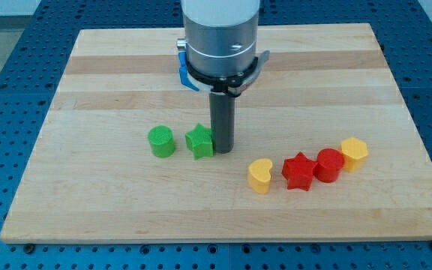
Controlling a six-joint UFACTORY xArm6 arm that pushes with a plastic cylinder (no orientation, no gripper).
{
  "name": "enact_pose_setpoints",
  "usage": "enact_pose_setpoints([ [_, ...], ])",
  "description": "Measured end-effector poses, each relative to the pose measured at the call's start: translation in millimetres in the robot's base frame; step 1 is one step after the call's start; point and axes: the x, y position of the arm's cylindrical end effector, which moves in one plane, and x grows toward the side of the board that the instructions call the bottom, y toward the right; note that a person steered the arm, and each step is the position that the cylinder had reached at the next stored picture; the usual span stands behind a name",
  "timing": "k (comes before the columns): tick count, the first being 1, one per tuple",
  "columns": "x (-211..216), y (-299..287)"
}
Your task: Slide green star along with green circle left a bit
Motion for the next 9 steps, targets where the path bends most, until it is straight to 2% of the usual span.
enact_pose_setpoints([
  [3, -0.2, -11.7],
  [5, -0.2, 69.0],
  [7, -0.2, 72.0],
  [9, -0.5, -10.0],
])
